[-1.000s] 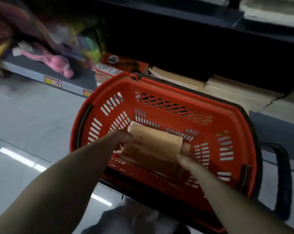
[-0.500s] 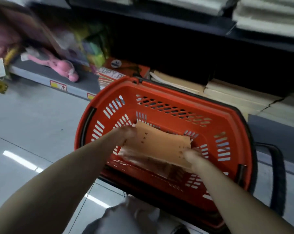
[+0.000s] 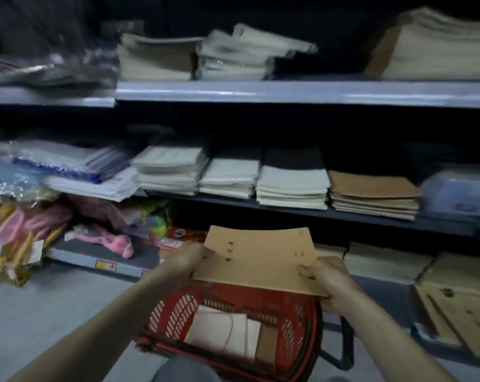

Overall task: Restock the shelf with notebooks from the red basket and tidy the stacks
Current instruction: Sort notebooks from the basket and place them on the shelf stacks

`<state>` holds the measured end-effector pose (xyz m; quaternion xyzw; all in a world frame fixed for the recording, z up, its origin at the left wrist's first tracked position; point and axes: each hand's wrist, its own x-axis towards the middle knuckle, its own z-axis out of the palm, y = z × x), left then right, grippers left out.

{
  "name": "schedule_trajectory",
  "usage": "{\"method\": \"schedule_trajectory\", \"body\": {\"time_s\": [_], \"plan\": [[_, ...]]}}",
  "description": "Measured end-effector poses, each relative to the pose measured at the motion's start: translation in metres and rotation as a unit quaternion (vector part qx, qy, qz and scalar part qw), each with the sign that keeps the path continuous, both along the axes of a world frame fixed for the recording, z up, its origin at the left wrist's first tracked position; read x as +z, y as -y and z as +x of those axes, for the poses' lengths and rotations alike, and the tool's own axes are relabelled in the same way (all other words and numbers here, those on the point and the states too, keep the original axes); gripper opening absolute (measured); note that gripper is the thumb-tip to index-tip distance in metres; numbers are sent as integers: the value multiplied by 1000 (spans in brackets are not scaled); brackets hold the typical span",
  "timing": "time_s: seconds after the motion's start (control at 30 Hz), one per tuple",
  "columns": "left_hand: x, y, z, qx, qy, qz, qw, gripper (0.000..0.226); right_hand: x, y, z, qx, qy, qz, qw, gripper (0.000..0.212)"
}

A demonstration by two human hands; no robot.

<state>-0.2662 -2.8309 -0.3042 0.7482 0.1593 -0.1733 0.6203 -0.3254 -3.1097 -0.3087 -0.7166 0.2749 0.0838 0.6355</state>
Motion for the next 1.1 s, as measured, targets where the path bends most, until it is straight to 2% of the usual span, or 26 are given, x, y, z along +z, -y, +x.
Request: {"method": "schedule_trajectory", "body": {"time_s": [0.1, 0.2, 0.33, 0.43, 0.5, 0.57, 0.6, 0.67, 0.7, 0.77, 0.8, 0.87, 0.93, 1.03, 1.1], "plan": [[41, 30, -10, -20, 48, -10, 999, 22, 44, 37, -19, -17, 57, -10, 998, 11], [74, 69, -15, -37, 77, -74, 994, 18, 70, 74, -35, -50, 109, -11, 993, 13], [97, 128, -4, -37, 80, -138, 986, 16, 85, 119, -37, -143, 141, 4, 980, 24], [113, 173, 7, -28, 70, -245, 967, 8, 82, 144, -27, -239, 161, 26, 957, 25], [123, 205, 6, -42, 35, -296, 954, 10, 78, 152, -19, -304, 168, 71, 935, 28], [125, 234, -2, -111, 5, -286, 952, 16, 76, 152, -10, -336, 160, 133, 919, 32], [123, 248, -6, -165, -7, -252, 954, 20, 75, 149, -5, -332, 155, 172, 915, 33], [113, 272, -13, -272, -6, -165, 948, 31, 74, 139, 4, -285, 146, 251, 913, 33], [108, 280, -12, -290, 2, -140, 947, 33, 73, 137, 6, -261, 143, 264, 918, 30], [101, 286, -4, -258, 40, -118, 958, 32, 66, 144, 10, -228, 123, 242, 935, 28], [100, 283, 3, -226, 59, -119, 965, 34, 64, 151, 10, -230, 122, 227, 938, 34], [97, 273, 21, -195, 93, -113, 970, 39, 58, 173, 10, -265, 147, 183, 935, 57], [94, 264, 38, -225, 117, -119, 960, 43, 64, 194, 4, -262, 159, 77, 949, 73], [88, 258, 56, -274, 132, -127, 944, 47, 81, 212, 4, -171, 193, -22, 966, 48], [82, 262, 72, -279, 187, -64, 940, 49, 89, 218, 15, -127, 230, -66, 963, 41]]}}
